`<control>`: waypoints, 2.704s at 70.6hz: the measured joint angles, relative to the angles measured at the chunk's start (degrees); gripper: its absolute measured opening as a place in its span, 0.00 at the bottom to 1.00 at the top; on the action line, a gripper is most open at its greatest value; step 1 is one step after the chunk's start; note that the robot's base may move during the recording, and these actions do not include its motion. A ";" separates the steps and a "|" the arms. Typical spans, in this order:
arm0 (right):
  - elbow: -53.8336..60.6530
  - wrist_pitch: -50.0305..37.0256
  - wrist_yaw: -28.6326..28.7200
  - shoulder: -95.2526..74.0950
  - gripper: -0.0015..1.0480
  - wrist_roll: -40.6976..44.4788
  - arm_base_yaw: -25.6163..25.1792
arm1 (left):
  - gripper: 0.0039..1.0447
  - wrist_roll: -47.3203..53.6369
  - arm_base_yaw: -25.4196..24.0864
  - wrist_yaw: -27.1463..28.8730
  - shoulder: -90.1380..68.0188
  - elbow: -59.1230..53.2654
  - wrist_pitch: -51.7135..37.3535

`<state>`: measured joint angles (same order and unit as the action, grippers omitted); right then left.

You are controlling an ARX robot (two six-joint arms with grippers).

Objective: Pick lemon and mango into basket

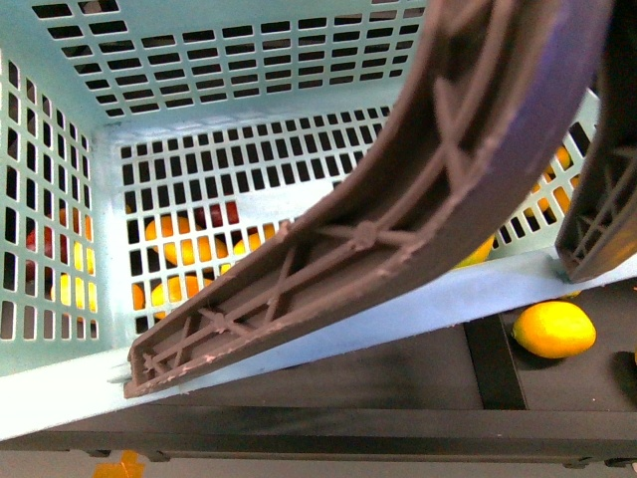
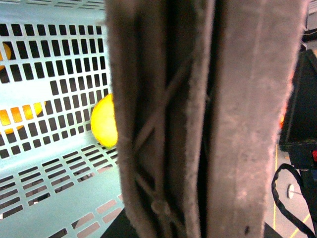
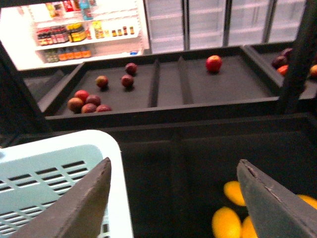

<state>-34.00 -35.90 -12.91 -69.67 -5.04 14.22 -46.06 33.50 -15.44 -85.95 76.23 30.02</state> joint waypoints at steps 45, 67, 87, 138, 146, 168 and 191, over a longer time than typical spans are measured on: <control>24.15 -3.91 7.67 19.52 0.02 4.79 -8.70 | 0.15 -0.09 -0.02 -0.20 0.00 0.00 0.00; 25.05 -3.72 7.85 20.79 0.53 4.83 -9.09 | 0.15 -0.09 -0.02 -0.22 0.00 0.00 0.00; 25.11 -3.69 7.85 21.03 0.91 4.83 -9.35 | 0.15 -0.52 0.61 -1.57 0.00 0.00 0.00; 25.27 -3.58 8.02 21.00 0.92 4.83 -9.35 | 0.15 -0.13 0.07 -0.85 0.02 -0.11 0.00; 25.24 -3.58 7.96 21.03 0.92 4.83 -9.38 | 0.15 -0.15 0.07 -0.42 0.02 -0.11 0.00; 25.18 -3.58 8.44 21.14 0.92 4.85 -9.20 | 0.15 -0.04 -0.96 0.72 0.04 -0.11 0.00; 8.68 41.51 1.73 2.23 0.92 -24.04 -21.00 | 0.15 0.00 -0.22 -0.35 0.02 -0.13 0.00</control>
<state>-25.32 5.61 -11.18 -67.44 -29.08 -6.79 -46.06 33.28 -15.79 -85.93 76.09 30.02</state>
